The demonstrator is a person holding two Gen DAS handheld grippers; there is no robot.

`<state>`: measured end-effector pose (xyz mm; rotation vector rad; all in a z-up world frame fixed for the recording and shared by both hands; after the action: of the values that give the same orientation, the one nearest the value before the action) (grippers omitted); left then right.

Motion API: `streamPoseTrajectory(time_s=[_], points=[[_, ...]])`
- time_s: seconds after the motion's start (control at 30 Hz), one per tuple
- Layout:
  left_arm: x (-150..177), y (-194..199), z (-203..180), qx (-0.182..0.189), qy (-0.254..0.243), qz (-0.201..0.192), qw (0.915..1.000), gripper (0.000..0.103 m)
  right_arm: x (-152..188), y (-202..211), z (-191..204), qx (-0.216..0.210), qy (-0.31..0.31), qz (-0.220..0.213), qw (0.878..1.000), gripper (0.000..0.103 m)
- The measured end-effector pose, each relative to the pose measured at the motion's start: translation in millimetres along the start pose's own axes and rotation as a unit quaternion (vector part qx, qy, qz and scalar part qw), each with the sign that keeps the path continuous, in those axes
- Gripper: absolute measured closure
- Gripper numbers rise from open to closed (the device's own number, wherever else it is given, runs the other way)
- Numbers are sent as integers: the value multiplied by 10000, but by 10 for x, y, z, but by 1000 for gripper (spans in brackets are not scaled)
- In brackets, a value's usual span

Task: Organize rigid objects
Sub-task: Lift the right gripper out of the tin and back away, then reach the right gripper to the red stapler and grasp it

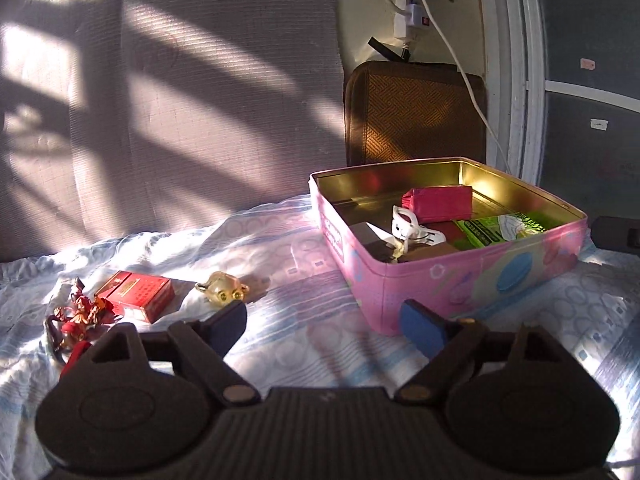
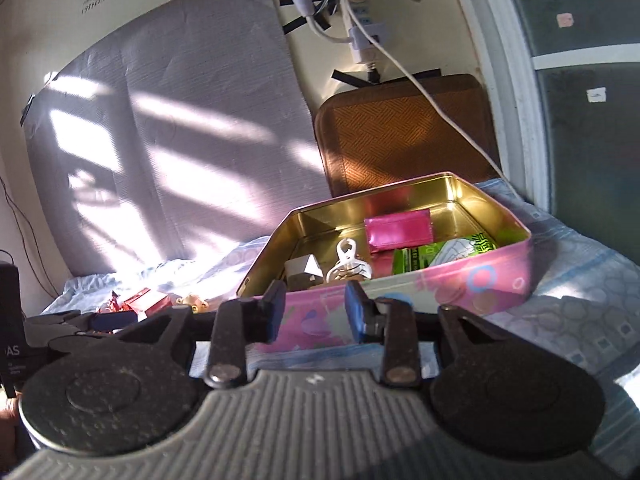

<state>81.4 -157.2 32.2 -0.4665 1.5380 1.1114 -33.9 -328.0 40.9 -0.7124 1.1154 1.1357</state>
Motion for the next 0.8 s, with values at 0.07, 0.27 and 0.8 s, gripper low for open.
streamPoseTrajectory(time_s=[0.07, 0.27, 0.8], points=[[-41, 65, -139, 104, -116, -131, 9998, 13, -51, 73, -30, 87, -58, -121, 9999, 67], [-106, 166, -383, 245, -337, -278, 9987, 6, -67, 144, -58, 141, -90, -305, 9994, 59], [-28, 78, -412, 243, -332, -123, 9991, 4, 82, 68, -159, 52, -376, -10, 9993, 57]])
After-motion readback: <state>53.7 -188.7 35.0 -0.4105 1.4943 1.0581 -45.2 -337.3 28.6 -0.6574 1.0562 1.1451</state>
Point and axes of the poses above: each gripper's, at about its wrist camera, not at the fingertips, and y roughly against the way its jaws point, z to its left, x to its underside, the point moved 4 cm from there along -y, roughly the way its jaws point, and after that the axes turned 6 degrees about -z, right-handed, at the moved point
